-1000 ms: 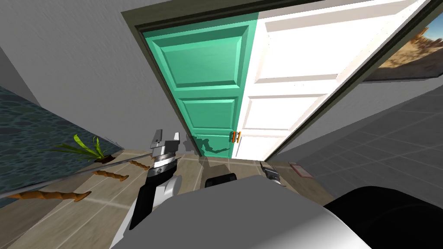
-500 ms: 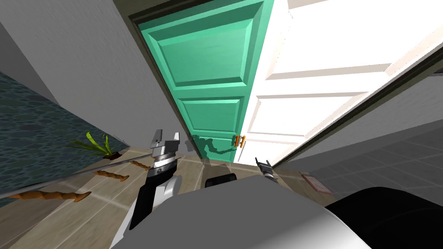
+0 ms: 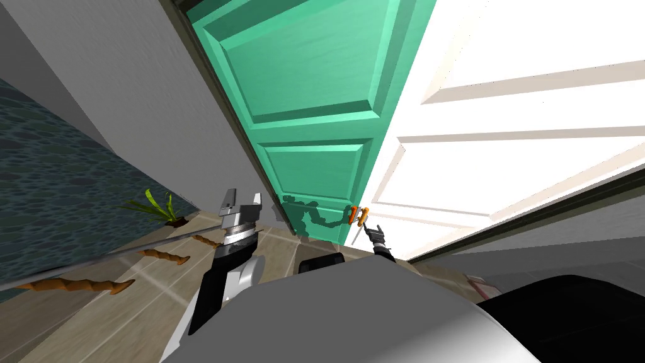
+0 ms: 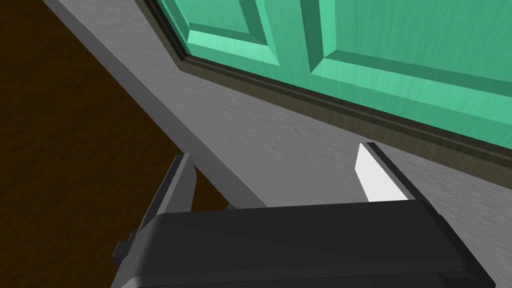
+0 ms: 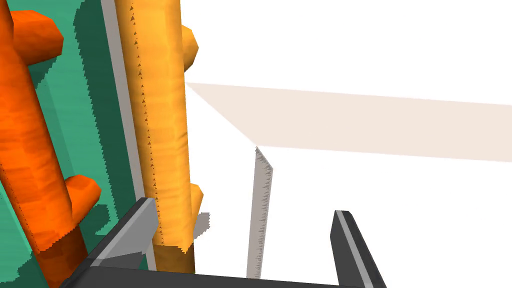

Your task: Pull the door open

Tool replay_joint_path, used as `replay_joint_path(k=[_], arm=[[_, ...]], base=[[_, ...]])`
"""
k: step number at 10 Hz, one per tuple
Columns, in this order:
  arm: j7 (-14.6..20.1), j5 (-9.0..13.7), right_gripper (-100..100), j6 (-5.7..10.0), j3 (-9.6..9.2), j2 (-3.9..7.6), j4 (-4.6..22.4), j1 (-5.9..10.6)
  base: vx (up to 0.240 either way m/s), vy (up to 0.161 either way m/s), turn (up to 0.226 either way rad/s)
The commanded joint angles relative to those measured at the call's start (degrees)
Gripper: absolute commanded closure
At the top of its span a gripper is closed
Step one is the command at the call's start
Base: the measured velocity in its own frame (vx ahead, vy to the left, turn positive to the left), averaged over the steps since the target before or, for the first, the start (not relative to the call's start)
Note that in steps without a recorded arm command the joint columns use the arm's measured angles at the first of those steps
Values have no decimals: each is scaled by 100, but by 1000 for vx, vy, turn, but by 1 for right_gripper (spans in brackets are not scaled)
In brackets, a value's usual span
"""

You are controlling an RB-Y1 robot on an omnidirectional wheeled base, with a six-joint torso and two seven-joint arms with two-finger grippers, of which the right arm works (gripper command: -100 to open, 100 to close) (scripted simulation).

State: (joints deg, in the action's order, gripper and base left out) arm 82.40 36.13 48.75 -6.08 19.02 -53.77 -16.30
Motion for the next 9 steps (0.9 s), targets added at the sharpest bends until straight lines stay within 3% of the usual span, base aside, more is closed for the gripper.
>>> replay_joint_path(k=[1,2,3,4,5,9], arm=[[6,-6,-100,-27,-21,1,-171,-23],[6,-6,-100,-27,-21,1,-171,-23],[10,-36,-100,-29,-80,-44,-235,97],[24,-15,-100,-35,-47,-3,-199,12],[24,-15,100,-35,-47,-3,-199,12],[24,-15,100,-35,-47,-3,-199,12]], base=[[173,4,62],[37,17,-62],[71,21,120],[49,6,46],[-13,0,-32],[-7,8,9]])
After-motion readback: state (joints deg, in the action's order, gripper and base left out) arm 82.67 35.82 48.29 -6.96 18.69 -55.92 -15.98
